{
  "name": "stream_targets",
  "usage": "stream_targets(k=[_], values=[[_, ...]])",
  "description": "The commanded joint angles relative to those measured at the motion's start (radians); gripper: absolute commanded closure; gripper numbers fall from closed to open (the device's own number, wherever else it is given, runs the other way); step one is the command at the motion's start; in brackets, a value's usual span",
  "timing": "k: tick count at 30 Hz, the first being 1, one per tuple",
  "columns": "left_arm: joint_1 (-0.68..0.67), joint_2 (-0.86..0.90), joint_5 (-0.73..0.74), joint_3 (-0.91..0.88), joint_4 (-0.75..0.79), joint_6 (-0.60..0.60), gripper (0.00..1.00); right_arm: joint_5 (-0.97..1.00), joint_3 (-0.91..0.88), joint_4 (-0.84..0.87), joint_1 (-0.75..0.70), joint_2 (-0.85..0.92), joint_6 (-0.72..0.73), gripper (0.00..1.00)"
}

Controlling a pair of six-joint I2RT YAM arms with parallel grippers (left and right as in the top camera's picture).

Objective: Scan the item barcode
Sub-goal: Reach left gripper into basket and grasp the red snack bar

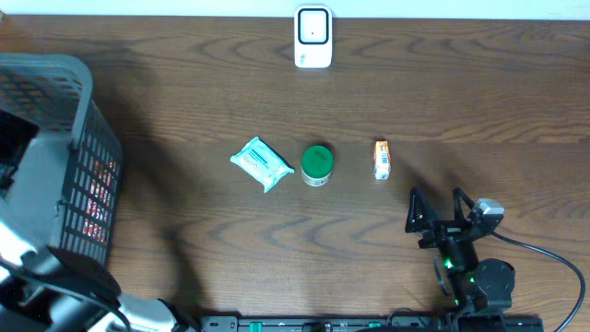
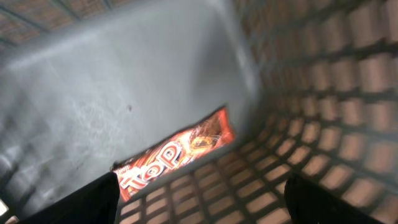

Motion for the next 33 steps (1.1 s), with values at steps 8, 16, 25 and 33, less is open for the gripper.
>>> stream_targets(k=[8, 16, 25, 33], values=[[-0.016, 0.181, 0.034, -0.031, -0.127, 0.415, 0.14, 0.001, -0.002, -0.003, 0.004, -0.003, 0.006, 0.01], [-0.019, 0.199, -0.018, -0.148, -0.061, 0.546, 0.14, 0.002, -0.002, -0.003, 0.004, -0.003, 0.006, 0.01], [-0.019, 0.199, -0.019, -0.271, 0.094, 0.546, 0.14, 0.001, -0.002, -0.003, 0.004, -0.003, 0.006, 0.01], [-0.019, 0.200, -0.018, -0.391, 0.201, 0.545, 0.14, 0.002, -0.002, -0.003, 0.004, -0.003, 0.006, 0.01]])
